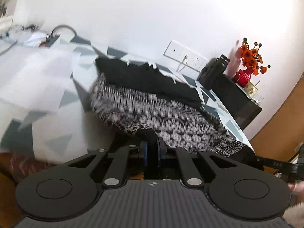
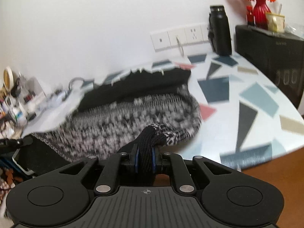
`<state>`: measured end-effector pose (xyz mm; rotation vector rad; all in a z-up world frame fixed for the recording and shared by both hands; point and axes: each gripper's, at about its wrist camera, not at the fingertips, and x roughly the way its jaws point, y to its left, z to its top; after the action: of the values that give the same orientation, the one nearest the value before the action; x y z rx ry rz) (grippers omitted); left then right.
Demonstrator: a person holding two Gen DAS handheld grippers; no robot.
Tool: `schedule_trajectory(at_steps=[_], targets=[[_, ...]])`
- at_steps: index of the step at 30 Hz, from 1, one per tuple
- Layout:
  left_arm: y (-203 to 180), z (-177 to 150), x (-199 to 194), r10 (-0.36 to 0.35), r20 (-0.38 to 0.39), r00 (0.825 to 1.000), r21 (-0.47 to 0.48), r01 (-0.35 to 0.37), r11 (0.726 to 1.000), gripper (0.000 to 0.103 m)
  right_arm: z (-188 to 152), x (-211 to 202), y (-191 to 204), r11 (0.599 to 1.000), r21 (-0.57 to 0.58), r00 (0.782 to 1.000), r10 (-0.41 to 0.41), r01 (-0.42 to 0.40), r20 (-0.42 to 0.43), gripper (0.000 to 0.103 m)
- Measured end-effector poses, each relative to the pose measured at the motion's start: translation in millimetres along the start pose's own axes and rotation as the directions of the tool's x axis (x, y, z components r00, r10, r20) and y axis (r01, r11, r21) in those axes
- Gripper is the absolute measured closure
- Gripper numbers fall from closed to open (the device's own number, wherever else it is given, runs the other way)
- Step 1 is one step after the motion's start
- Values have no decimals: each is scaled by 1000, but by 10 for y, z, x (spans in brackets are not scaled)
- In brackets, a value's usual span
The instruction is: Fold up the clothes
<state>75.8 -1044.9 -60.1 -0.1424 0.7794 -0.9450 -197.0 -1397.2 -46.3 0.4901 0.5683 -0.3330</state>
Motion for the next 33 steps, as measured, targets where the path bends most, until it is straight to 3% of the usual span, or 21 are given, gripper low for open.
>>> schedule_trajectory(at_steps=[3, 9, 17, 26, 33], targets=[[-40, 270, 16, -15, 42, 999, 17, 14, 1000, 93, 301, 17, -12, 997, 77, 999, 26, -29, 36, 92], [-175, 704, 22, -28, 133, 991, 104, 14, 994, 93, 780, 9, 106, 998, 50, 991, 23, -30, 135, 92], [-90, 924, 77, -4, 168, 986, 80, -10, 997, 93, 1097, 80, 164, 999, 32, 986, 13, -19, 168, 92], [49, 1342, 475, 10, 198, 980, 78, -26, 997, 93, 1536, 551, 58, 999, 34, 980, 26, -33, 198, 92], [78, 1825, 1039, 45, 225, 973, 102, -70, 992, 93, 2050, 1177, -183, 997, 66, 978, 20, -34, 206, 92]])
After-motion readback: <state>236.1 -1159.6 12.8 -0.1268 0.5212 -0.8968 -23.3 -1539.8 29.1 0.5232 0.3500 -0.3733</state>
